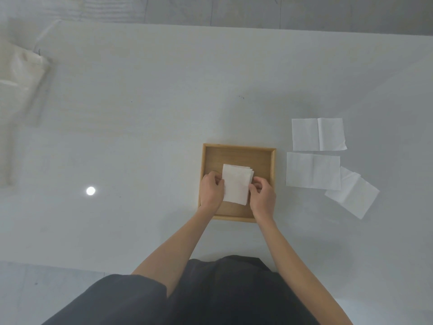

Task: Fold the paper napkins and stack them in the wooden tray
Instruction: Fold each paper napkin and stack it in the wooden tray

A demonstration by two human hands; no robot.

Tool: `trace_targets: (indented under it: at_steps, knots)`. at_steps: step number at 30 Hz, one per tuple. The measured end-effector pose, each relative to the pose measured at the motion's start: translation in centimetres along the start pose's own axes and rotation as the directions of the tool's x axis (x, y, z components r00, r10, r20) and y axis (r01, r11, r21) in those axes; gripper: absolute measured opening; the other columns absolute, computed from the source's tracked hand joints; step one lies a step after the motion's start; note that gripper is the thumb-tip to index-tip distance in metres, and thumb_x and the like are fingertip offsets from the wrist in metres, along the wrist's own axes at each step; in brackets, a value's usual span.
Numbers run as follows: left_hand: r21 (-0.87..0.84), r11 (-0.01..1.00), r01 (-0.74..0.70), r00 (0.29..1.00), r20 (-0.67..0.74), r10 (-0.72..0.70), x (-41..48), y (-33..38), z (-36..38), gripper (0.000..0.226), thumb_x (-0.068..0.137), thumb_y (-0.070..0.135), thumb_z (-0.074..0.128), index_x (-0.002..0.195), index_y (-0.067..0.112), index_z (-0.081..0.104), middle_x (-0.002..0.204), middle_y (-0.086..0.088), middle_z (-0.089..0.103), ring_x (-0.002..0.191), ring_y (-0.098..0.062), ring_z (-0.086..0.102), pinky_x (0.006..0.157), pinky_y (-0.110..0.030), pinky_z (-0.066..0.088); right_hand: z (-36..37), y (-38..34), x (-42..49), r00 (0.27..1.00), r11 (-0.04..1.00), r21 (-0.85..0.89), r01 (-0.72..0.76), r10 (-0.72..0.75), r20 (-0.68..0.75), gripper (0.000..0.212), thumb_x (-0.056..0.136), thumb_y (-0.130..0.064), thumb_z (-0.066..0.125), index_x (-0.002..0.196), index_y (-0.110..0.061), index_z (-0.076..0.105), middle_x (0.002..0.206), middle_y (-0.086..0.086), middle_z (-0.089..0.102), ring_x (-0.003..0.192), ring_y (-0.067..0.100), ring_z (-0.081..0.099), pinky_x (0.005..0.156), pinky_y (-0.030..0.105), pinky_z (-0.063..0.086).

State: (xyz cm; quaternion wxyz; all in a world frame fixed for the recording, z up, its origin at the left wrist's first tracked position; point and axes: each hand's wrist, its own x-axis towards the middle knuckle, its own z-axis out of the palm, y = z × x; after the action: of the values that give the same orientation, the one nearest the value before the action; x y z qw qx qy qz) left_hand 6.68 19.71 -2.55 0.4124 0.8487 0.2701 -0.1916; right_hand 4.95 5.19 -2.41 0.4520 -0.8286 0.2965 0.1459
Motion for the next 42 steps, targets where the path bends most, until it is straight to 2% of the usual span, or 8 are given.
trace_targets:
  at_steps: [6,9,12,16,19,27,33,42]
  knots:
    - [-0.005,1.0,0.002,1.0,0.029,-0.002,0.1,0.1,-0.4,0.014,0.093,0.012,0.055,0.105,0.011,0.062,0.105,-0.006,0.061,0.093,-0.018,0.058,0.075,-0.024,0.04,0.2,0.0,0.6,0.999,0.999,0.022,0.034,-0.035,0.027,0.037,0.099,-0.035,0.048,0.125,-0.014,0.064,0.11,0.004,0.069,0.099,0.015,0.062,0.085,0.029,0.049]
    - [-0.004,1.0,-0.019,1.0,0.018,0.019,-0.2,0.5,-0.5,0.014,0.093,0.016,0.054,0.105,0.014,0.06,0.103,-0.004,0.058,0.089,-0.018,0.057,0.075,-0.025,0.04,0.7,0.4,1.3,0.99,0.994,0.1,0.032,-0.045,0.132,0.056,0.094,-0.068,0.033,0.096,-0.021,0.063,0.104,0.015,0.068,0.087,0.019,0.06,0.076,0.032,0.046]
    - [0.043,0.998,-0.041,0.999,0.036,0.04,-0.3,0.8,-0.4,0.017,0.092,0.016,0.053,0.107,0.013,0.06,0.102,-0.004,0.059,0.089,-0.016,0.054,0.075,-0.025,0.039,1.1,0.9,1.8,0.978,0.997,0.083,0.005,-0.022,0.206,0.064,0.091,-0.076,0.028,0.1,-0.026,0.066,0.112,0.011,0.068,0.107,0.028,0.063,0.095,0.047,0.052]
    - [0.138,0.987,-0.082,0.994,-0.061,0.091,-0.9,1.4,-0.1,0.018,0.095,0.012,0.048,0.111,0.007,0.054,0.11,-0.009,0.057,0.102,-0.026,0.054,0.081,-0.033,0.044,-1.9,-1.4,0.1,0.987,0.993,0.048,0.106,-0.111,0.116,0.046,0.103,-0.046,0.04,0.136,-0.019,0.057,0.125,-0.004,0.058,0.116,0.011,0.053,0.102,0.026,0.041]
    - [0.16,0.963,-0.217,0.967,-0.103,0.235,-2.4,4.3,2.0,0.018,0.1,0.01,0.045,0.115,0.006,0.054,0.115,-0.008,0.056,0.105,-0.025,0.052,0.083,-0.035,0.046,-7.1,-0.5,0.1,0.969,0.98,0.012,0.199,-0.195,-0.152,0.026,0.101,-0.026,0.052,0.116,-0.012,0.068,0.109,-0.001,0.068,0.097,0.013,0.062,0.085,0.025,0.049]
    - [0.157,0.798,-0.582,0.796,0.311,0.52,-7.3,14.4,13.9,0.018,0.101,0.007,0.039,0.09,0.005,0.053,0.094,-0.01,0.053,0.086,-0.026,0.05,0.074,-0.043,0.049,-22.0,7.4,6.0,0.849,0.987,0.02,-0.161,0.149,-0.508,0.019,0.095,-0.016,0.054,0.1,-0.005,0.069,0.099,0.012,0.073,0.093,0.033,0.066,0.073,0.029,0.037]
    - [0.171,0.74,-0.651,0.714,0.468,0.521,-9.9,17.9,21.0,0.021,0.1,0.006,0.039,0.086,0.005,0.054,0.091,-0.012,0.053,0.082,-0.028,0.048,0.071,-0.039,0.044,-26.0,11.5,8.7,0.777,0.928,0.149,-0.34,0.367,-0.511,0.02,0.092,-0.019,0.056,0.103,-0.008,0.069,0.105,0.013,0.072,0.098,0.035,0.065,0.074,0.033,0.041]
    - [0.385,0.716,-0.583,0.796,0.447,0.409,-9.8,21.0,27.7,0.015,0.102,0.018,0.049,0.105,0.003,0.051,0.112,-0.014,0.055,0.103,-0.031,0.052,0.075,-0.036,0.042,-24.0,14.4,9.7,0.762,0.867,0.205,-0.454,0.497,-0.415,0.024,0.083,-0.031,0.061,0.094,-0.01,0.065,0.099,0.01,0.068,0.095,0.035,0.064,0.066,0.034,0.044]
